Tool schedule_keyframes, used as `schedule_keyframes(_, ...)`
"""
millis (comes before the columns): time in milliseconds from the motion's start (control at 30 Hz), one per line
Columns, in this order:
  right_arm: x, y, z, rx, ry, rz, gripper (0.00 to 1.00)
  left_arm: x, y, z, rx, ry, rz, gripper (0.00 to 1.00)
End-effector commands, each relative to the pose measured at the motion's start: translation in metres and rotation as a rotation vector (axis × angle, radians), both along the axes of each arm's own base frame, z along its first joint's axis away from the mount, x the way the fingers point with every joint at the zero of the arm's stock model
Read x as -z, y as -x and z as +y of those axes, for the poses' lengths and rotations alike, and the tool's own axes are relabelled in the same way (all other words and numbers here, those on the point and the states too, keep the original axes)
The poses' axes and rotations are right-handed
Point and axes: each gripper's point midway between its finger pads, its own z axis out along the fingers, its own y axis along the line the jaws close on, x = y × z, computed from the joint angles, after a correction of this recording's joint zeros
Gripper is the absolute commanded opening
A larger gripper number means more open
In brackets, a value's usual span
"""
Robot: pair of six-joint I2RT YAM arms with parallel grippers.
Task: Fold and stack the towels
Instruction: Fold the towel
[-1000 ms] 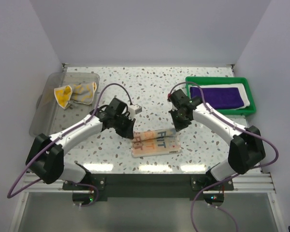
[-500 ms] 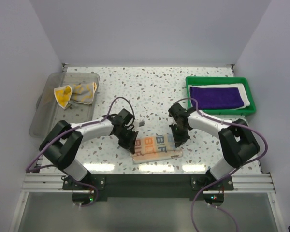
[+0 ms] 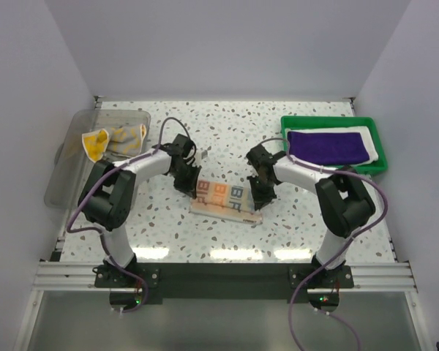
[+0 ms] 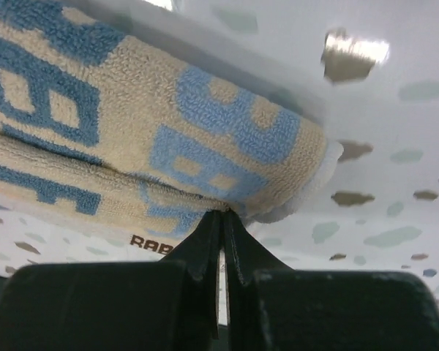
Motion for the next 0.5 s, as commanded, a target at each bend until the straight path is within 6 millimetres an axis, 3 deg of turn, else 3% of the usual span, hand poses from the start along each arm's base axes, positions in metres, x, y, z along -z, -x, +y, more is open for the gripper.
schedule_keyframes(0,0.008,-0.057,-0.003,0.038,0.062,-0.161,0.00,-0.003,-0.045,0.023,0.043,-0.141,-0.141,0.00)
schedule_keyframes(167,-0.026,-0.084,-0.005,-0.013,0.115,-0.250,0.00,-0.029,-0.058,0.021,0.045,-0.134,-0.209,0.00)
schedule_keyframes(300,-0.049,-0.078,-0.017,-0.053,0.154,-0.261,0.00,-0.057,-0.054,0.027,0.031,-0.136,-0.263,0.00)
schedule_keyframes(467,-0.061,-0.066,-0.031,-0.091,0.190,-0.254,0.00,-0.070,-0.036,0.020,0.013,-0.067,-0.259,0.00)
